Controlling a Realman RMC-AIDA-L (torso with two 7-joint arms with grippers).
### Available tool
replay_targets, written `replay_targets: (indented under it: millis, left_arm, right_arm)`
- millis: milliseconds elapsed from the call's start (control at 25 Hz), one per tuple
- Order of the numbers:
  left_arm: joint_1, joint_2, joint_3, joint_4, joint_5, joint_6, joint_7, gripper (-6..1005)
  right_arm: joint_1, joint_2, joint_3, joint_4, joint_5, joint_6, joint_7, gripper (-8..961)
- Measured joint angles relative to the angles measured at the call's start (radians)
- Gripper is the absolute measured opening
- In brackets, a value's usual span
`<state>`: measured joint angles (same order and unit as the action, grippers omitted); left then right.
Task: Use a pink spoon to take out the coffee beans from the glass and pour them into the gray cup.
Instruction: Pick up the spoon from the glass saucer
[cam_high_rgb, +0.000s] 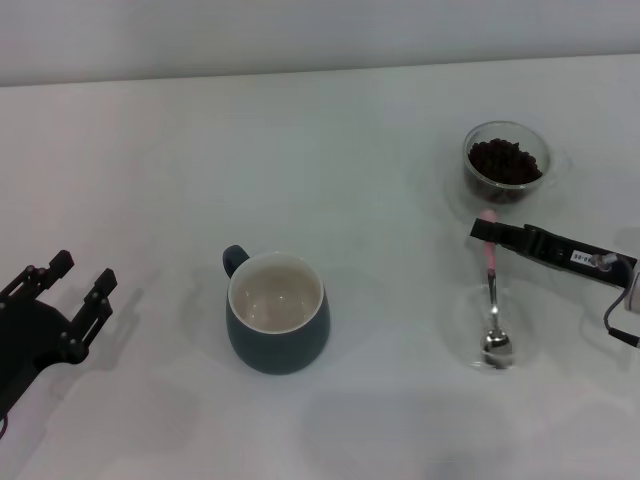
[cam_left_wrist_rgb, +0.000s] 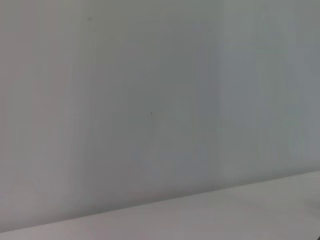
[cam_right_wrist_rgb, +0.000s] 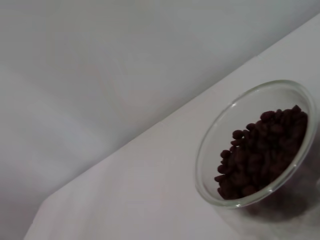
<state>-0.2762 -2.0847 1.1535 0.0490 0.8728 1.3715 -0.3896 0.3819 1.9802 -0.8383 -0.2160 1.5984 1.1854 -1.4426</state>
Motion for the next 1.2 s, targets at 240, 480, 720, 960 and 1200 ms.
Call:
replay_targets:
  millis: [240,480,720,960,1200]
  left_arm:
    - [-0.003,0.0,0.0,0.0,-0.002,0.0,0.0,535]
    - [-0.003,0.0,0.0,0.0,-0.011,-0.003,0.0,535]
    - [0.0,0.0,0.0,0.0,-0.011,-0.004,0.0,534]
    - [0.0,0.0,0.0,0.0,-0.012,-0.004,0.0,534]
    - [0.0,0.0,0.0,0.0,-0.012,-0.003,0.0,534]
  right_arm:
    - [0.011,0.0,-0.003,0.005,0.0,0.011,0.007,186]
    - [0.01,0.002,0.002,-0.001,0.006,0.021,0.015,155]
    - [0.0,-0.002,0.012,-0.007,0.011,0.047,0.016,151]
    - [-0.034,-0.004,0.034,-0.048,0.013,0.075,0.011,148]
    - [-0.086,-0.004,0.085,-0.109,0.014,0.116,0.014,148]
